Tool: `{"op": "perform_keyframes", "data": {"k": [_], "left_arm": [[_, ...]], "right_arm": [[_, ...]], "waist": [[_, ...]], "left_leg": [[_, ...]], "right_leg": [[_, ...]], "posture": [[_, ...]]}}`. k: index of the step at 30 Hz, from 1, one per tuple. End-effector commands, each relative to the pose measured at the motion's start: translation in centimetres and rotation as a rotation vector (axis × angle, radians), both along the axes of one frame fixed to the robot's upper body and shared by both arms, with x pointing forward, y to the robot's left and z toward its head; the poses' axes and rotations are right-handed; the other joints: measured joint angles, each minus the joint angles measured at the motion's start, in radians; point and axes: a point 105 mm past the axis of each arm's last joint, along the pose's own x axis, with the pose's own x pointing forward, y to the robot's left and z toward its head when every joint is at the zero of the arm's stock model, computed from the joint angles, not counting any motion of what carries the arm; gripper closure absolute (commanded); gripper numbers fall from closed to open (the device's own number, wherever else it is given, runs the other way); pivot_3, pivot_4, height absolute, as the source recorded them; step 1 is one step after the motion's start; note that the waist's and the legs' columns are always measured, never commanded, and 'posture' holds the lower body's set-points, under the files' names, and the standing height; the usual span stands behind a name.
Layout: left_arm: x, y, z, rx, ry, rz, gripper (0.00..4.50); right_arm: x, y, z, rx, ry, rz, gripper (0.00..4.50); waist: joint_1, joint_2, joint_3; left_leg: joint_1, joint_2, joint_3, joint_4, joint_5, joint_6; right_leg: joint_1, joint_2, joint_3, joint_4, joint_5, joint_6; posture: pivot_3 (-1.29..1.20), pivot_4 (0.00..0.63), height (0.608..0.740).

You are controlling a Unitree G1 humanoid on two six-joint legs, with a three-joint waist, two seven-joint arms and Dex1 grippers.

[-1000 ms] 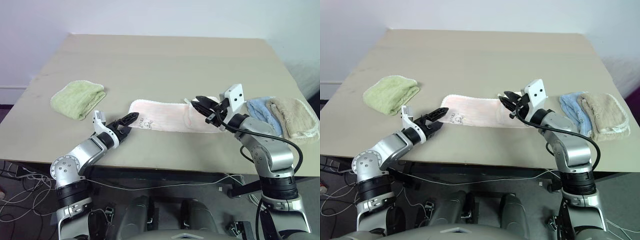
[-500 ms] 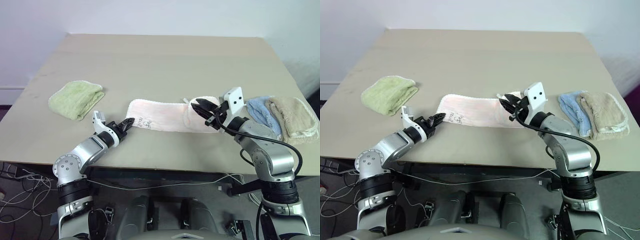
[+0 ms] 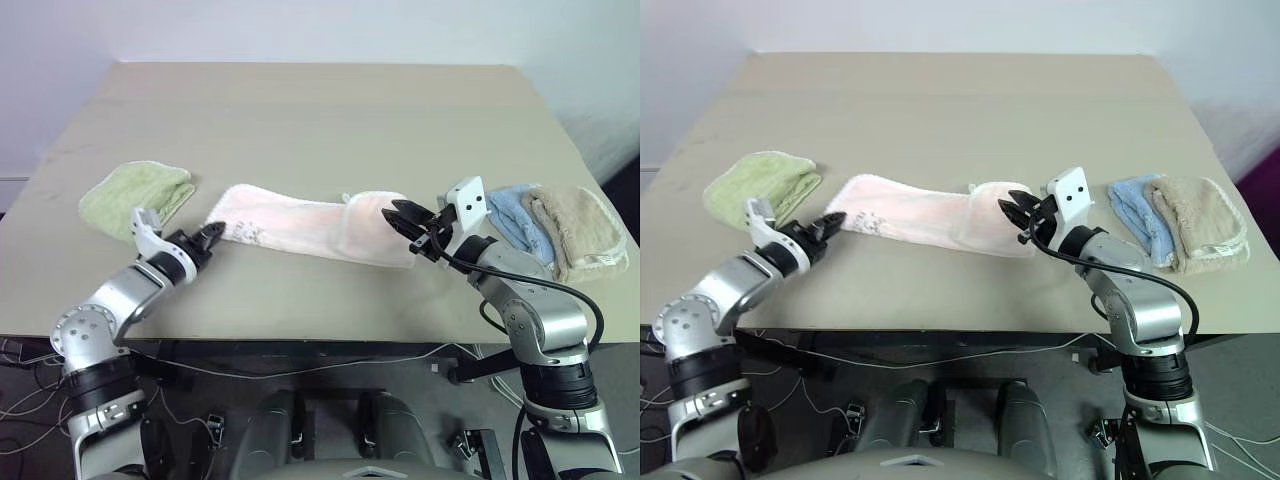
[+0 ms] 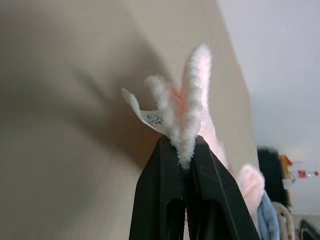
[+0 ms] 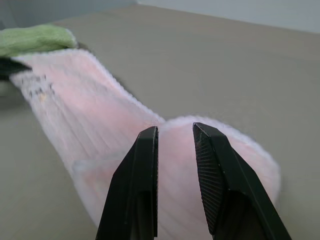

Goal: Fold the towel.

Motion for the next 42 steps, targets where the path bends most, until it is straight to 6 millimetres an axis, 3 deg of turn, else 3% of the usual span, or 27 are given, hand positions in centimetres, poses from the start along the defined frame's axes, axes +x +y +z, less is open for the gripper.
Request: {"op": "perform_keyframes", "data": {"k": [1, 4, 8, 17, 24, 28, 36, 42], "left_arm": [[0.0, 0.3, 3.2, 0.107, -0.119, -0.026, 4.48], [0.0, 0.5, 4.6, 0.170, -0.177, -0.055, 4.48], [-0.3, -1.6, 5.6, 0.337, -0.253, -0.184, 4.48], [-2.1, -11.8, 7.9, 0.520, -0.535, -0.625, 4.48], [-1.0, -19.7, 6.1, 0.691, -0.593, -0.815, 4.48], [-1.0, -22.9, 4.4, 0.783, -0.618, -0.907, 4.48], [-0.8, -26.3, 3.4, 0.760, -0.624, -0.973, 4.48], [-1.1, -26.4, 2.7, 0.764, -0.607, -1.009, 4.48]], "right_arm": [[-0.3, 0.4, 1.7, 0.013, -0.072, 0.022, 3.38], [-0.3, 0.3, 1.8, 0.013, -0.075, 0.018, 3.38], [-0.2, 0.2, 1.8, 0.013, -0.077, 0.011, 3.38], [0.3, -0.5, 1.5, 0.030, -0.070, -0.030, 3.38], [2.1, -3.9, 3.0, 0.082, -0.146, -0.248, 3.38], [2.3, -5.6, 3.7, 0.100, -0.182, -0.336, 3.38], [2.0, -7.0, 3.9, 0.129, -0.196, -0.413, 3.38], [1.9, -6.7, 3.8, 0.133, -0.192, -0.407, 3.38]], "waist": [[-0.001, 0.000, 0.000], [0.000, 0.000, 0.001], [0.000, 0.000, 0.001], [0.002, 0.000, 0.001], [0.003, 0.000, 0.002], [0.002, 0.000, 0.002], [0.002, 0.000, 0.003], [0.002, -0.001, 0.003]], "left_leg": [[0.000, 0.000, 0.000, 0.000, 0.000, 0.000], [0.000, 0.000, 0.000, 0.000, 0.001, -0.001], [-0.001, 0.000, 0.001, -0.001, 0.001, -0.002], [-0.003, -0.001, 0.001, -0.001, 0.001, -0.003], [-0.003, -0.001, 0.002, 0.000, 0.002, -0.002], [-0.003, 0.000, 0.003, 0.000, 0.004, 0.001], [-0.003, 0.001, 0.002, 0.001, 0.004, 0.001], [-0.003, 0.001, 0.002, 0.001, 0.004, 0.002]], "right_leg": [[0.000, 0.000, 0.000, 0.000, 0.000, 0.000], [0.000, 0.000, 0.000, 0.000, -0.001, -0.001], [-0.001, 0.000, 0.000, 0.000, -0.001, -0.001], [-0.003, 0.000, 0.000, -0.001, -0.001, -0.002], [-0.001, 0.001, -0.001, -0.001, 0.000, 0.001], [-0.002, 0.004, 0.000, -0.001, 0.001, 0.002], [-0.001, 0.006, -0.001, 0.001, 0.001, 0.003], [-0.001, 0.006, -0.001, 0.001, 0.001, 0.004]], "posture": [[0.00, 0.150, 0.701], [0.00, 0.150, 0.701], [0.00, 0.150, 0.701], [0.00, 0.150, 0.701], [0.00, 0.150, 0.701], [0.00, 0.150, 0.701], [0.00, 0.150, 0.701], [0.00, 0.150, 0.701]]}}
